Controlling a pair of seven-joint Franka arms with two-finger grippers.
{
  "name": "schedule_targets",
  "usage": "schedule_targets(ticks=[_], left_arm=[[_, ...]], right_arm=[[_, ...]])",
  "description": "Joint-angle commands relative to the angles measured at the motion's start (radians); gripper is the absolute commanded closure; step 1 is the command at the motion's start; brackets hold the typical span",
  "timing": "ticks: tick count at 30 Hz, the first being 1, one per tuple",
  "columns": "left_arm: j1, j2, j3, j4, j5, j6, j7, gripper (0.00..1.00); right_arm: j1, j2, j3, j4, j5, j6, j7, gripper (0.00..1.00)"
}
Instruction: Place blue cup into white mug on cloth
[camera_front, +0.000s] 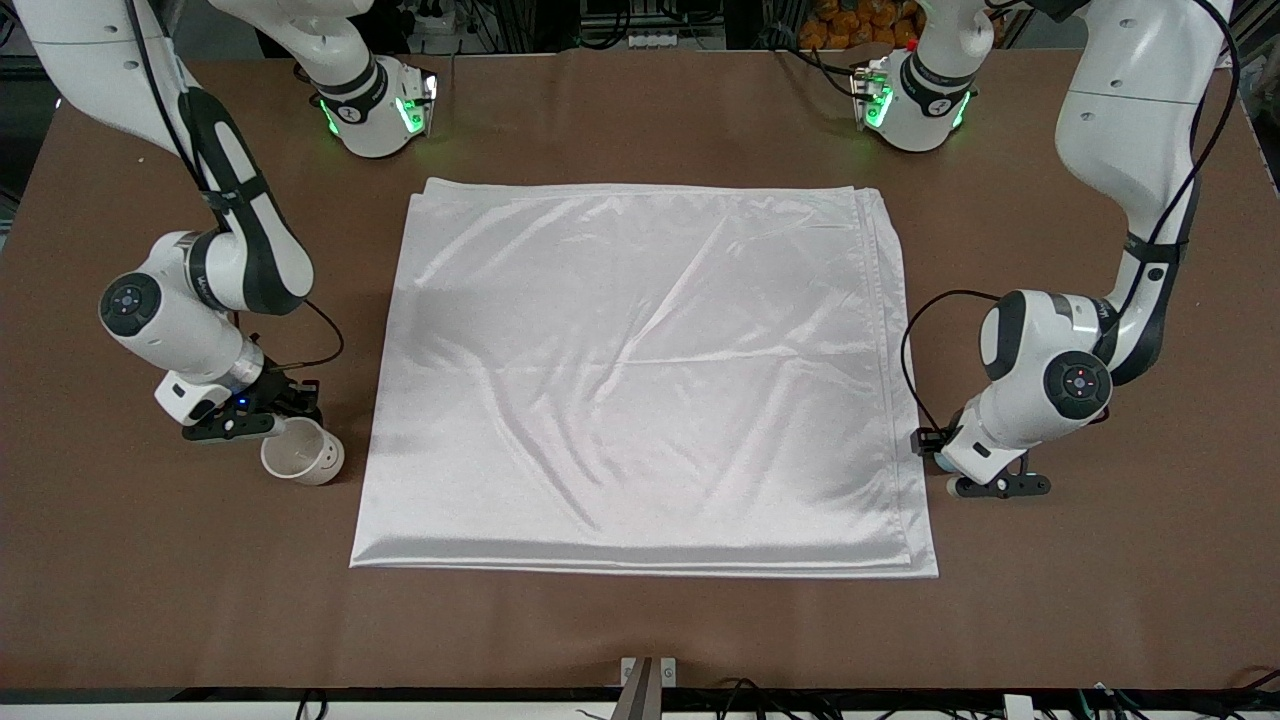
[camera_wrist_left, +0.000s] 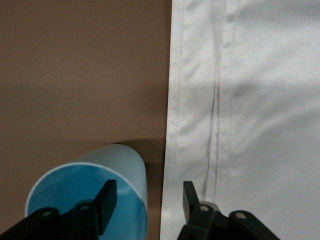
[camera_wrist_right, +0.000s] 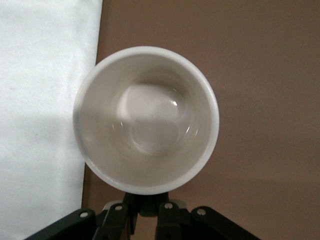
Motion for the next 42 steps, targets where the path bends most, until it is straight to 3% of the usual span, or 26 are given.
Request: schedule_targets(ticks=[1,9,14,22,35,42], left_arm=[[0.003,0.005,0.002,0.018,0.031,-0.004,-0.023,1.00],[0.005,0.000,0.002,0.017,0.031,-0.006,-0.029,1.00],[0.005,-0.010,0.002,0.017,0.031,-0.012,-0.029,1.00],[0.006,-0.033,0.002,0.015,0.031,-0.029,-0.024,1.00],[0.022,-0.145,0.008,0.014,0.079,-0.144,-0.018,1.00],[0.028,-0.240,0.008,0.012,0.080,-0.222,-0.009,1.00]], right_arm=[[0.027,-0.093,-0.003,-0.002,0.009,-0.079,0.009,1.00],[0.064,-0.152,-0.005,0.067,0.024,-0.244,0.013,1.00],[0.111,-0.172,-0.005,0.082,0.070,-0.259,0.081,1.00],[0.246,-0.175,-0.002,0.137,0.070,-0.277,0.286,1.00],[0.479,-0.113,-0.002,0.218,0.053,-0.279,0.614,1.00],[0.576,-0.038,-0.002,0.290,-0.020,-0.279,0.751,1.00]])
